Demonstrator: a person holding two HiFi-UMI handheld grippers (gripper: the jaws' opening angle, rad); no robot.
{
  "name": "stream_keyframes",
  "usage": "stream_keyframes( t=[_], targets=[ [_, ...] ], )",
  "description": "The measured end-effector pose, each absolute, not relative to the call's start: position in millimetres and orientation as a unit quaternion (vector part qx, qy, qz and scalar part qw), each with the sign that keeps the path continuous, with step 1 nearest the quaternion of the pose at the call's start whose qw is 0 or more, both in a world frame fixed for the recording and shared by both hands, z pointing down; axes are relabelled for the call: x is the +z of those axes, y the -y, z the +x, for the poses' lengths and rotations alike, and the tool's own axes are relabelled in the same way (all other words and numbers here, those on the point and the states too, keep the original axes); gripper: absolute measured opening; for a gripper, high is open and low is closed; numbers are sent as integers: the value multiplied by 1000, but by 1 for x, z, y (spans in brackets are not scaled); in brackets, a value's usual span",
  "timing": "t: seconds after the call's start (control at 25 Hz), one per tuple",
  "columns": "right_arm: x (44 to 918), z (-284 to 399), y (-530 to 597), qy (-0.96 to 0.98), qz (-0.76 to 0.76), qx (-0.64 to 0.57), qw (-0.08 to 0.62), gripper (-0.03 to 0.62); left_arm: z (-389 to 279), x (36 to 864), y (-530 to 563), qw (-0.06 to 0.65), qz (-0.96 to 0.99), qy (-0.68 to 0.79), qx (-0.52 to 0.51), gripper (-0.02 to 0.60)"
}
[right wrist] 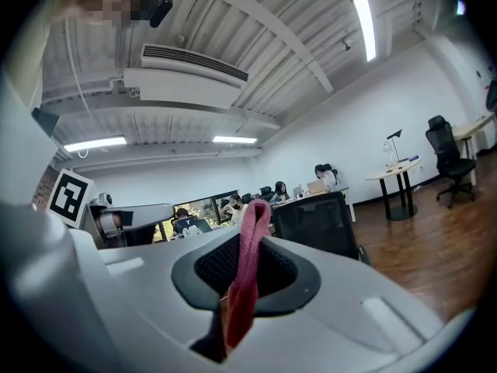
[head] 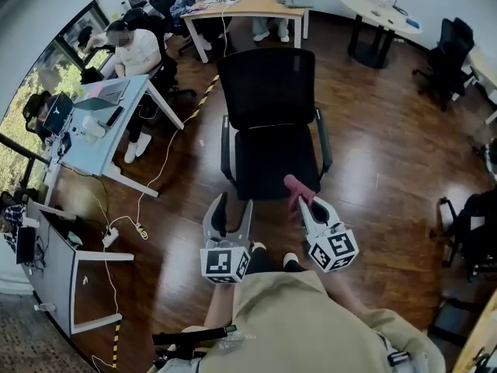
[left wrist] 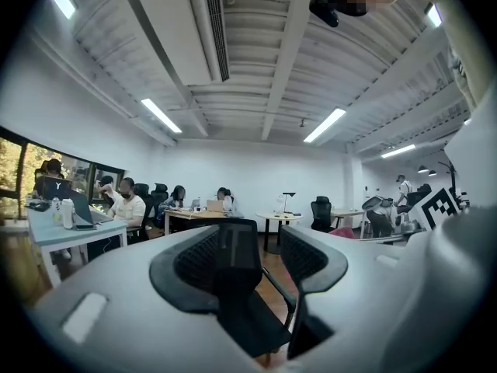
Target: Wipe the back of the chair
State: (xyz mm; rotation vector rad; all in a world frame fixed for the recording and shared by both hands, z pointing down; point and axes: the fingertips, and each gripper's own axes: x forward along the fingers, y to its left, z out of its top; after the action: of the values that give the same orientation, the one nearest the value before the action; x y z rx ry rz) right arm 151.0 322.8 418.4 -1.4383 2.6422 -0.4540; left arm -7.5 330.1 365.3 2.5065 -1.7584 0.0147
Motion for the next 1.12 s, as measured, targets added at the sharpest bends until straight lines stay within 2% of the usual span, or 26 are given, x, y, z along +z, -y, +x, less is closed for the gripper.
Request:
stream_keyframes(
  t=[0.36, 0.64, 0.84, 1.0, 1.12],
  targets=[
    [442, 127, -186, -855, -496, -149, 28, 26, -44, 388, -172, 53, 831, 553, -17, 227],
    [448, 56, -75, -858, -482, -176, 35, 28, -93, 357, -44, 19, 844, 536, -29, 227],
    [468, 12, -24, -873, -433, -226, 17, 28, -113, 381, -1, 60, 836, 546, -18, 226],
    [461, -13, 36, -904, -380, -195, 13, 29, -124, 403, 27, 85, 817, 570, -2, 225],
    [467, -30, 98, -920, -354, -169, -18, 29, -126, 408, 52, 94, 801, 591, 3, 215]
  ],
)
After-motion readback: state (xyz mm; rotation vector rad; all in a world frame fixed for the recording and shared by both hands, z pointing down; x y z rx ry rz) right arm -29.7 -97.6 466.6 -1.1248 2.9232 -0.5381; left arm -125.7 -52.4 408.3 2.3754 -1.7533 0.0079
